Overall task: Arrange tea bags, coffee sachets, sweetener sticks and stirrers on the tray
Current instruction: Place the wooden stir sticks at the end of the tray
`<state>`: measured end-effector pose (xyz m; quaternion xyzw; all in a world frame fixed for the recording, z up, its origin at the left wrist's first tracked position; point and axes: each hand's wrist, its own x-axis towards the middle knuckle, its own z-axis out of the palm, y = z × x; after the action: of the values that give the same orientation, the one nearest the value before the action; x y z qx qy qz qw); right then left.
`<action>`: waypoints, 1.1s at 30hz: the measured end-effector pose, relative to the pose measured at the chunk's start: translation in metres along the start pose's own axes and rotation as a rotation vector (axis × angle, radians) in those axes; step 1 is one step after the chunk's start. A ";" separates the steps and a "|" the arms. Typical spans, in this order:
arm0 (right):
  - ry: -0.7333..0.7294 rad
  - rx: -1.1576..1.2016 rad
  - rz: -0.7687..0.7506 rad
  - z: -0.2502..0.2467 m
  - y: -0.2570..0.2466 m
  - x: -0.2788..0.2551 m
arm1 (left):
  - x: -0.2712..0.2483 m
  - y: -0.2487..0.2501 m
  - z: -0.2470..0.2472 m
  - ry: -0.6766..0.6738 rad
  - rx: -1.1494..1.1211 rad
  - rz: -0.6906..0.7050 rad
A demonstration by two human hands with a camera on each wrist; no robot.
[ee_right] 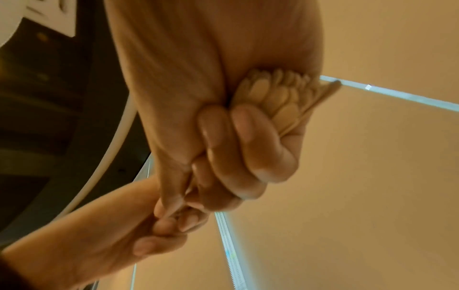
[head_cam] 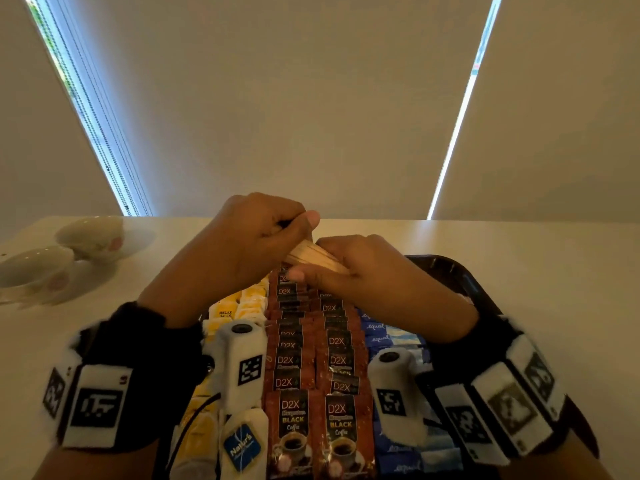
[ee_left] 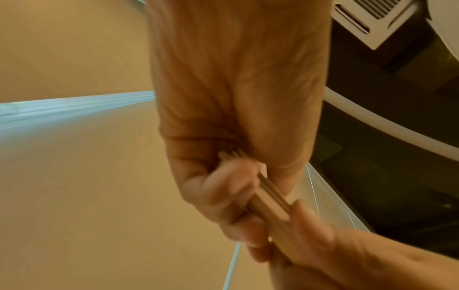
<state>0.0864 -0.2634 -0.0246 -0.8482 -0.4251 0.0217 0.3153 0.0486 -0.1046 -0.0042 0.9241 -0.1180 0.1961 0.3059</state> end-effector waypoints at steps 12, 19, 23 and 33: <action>0.125 -0.507 -0.101 0.017 -0.003 -0.003 | 0.002 -0.007 0.001 -0.092 0.039 -0.313; 0.053 -0.261 0.002 0.007 -0.005 -0.025 | 0.000 0.004 0.004 -0.156 -0.003 -0.145; 0.091 -0.436 0.213 -0.029 0.025 -0.054 | 0.000 -0.003 -0.010 0.022 -0.159 -0.127; -0.161 -0.590 0.852 -0.030 0.110 -0.093 | -0.008 -0.004 -0.027 0.147 -0.207 -0.076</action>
<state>0.1145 -0.3956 -0.0826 -0.9943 -0.0532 0.0925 -0.0075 0.0353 -0.0844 0.0105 0.8745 -0.0798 0.2386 0.4146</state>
